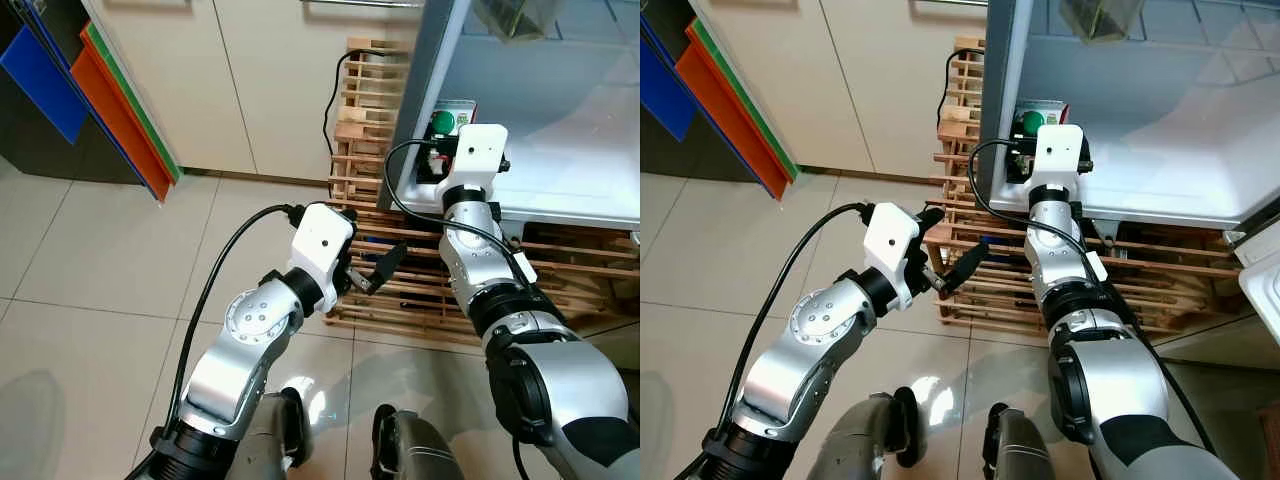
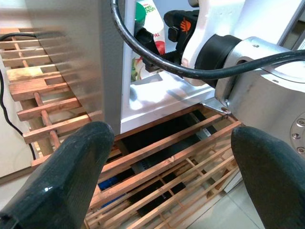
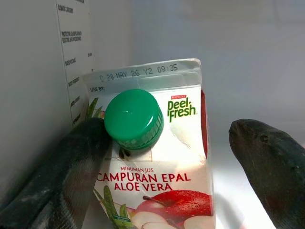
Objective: Restocking fridge
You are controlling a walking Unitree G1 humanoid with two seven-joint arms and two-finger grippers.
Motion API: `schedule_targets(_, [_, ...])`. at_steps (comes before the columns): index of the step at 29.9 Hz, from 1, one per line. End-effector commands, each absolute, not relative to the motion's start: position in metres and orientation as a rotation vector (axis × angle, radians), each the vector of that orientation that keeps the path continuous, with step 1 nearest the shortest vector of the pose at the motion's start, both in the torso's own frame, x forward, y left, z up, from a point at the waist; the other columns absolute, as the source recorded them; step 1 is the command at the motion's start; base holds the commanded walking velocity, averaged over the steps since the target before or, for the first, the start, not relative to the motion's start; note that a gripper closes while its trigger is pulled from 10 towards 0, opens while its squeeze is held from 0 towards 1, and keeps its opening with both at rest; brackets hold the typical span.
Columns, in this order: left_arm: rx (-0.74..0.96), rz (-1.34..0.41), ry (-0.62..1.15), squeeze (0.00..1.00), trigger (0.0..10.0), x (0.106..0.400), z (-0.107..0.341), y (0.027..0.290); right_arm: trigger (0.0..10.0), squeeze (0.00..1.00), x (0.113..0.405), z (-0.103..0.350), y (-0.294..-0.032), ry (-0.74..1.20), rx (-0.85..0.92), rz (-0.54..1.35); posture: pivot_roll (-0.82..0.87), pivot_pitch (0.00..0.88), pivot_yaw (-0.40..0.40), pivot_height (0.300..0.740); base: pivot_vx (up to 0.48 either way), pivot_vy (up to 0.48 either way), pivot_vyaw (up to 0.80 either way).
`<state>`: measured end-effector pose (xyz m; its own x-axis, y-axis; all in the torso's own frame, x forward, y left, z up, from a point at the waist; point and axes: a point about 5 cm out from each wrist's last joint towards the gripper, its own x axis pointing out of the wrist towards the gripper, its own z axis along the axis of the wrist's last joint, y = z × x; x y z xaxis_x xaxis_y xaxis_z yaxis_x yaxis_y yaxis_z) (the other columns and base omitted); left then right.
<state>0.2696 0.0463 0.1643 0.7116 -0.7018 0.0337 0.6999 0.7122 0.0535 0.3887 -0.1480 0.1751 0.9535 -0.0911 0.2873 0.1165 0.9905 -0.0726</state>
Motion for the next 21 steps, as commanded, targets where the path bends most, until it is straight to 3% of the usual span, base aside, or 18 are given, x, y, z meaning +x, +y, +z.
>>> schedule_targets(1, [0.047,-0.797,-0.053,0.00,10.0,0.2686,0.1631,0.0437,10.0,1.00,0.3840,0.1598,-0.1483,-0.240,-0.077,-0.111,0.19,0.260,0.020,0.724,0.000,0.000,0.00])
schedule_targets(10, [0.050,-0.803,-0.054,0.00,10.0,0.2697,0.1623,0.0422,10.0,1.00,0.3830,0.1519,-0.1495,-0.186,-0.023,-0.151,0.19,0.262,0.018,0.724,0.000,0.000,0.00])
schedule_targets(11, [0.050,-0.803,-0.054,0.00,10.0,0.2698,0.1621,0.0422,10.0,0.08,0.3832,0.1521,-0.1505,-0.181,-0.015,-0.161,0.19,0.262,0.016,0.724,0.000,0.000,0.00])
schedule_targets(12, [0.050,-0.803,-0.054,0.00,10.0,0.2698,0.1621,0.0422,10.0,0.08,0.3832,0.1521,-0.1505,-0.181,-0.015,-0.161,0.19,0.262,0.016,0.724,0.000,0.000,0.00])
schedule_targets(13, [0.050,-0.804,-0.054,0.00,10.0,0.2699,0.1619,0.0422,10.0,0.00,0.3832,0.1525,-0.1509,-0.182,-0.010,-0.165,0.19,0.262,0.016,0.724,0.000,0.000,0.00])
schedule_targets(21, [0.051,-0.808,-0.056,0.00,10.0,0.2710,0.1615,0.0404,10.0,0.00,0.3807,0.1575,-0.1485,-0.230,-0.048,-0.142,0.17,0.262,0.012,0.724,0.000,0.000,0.00])
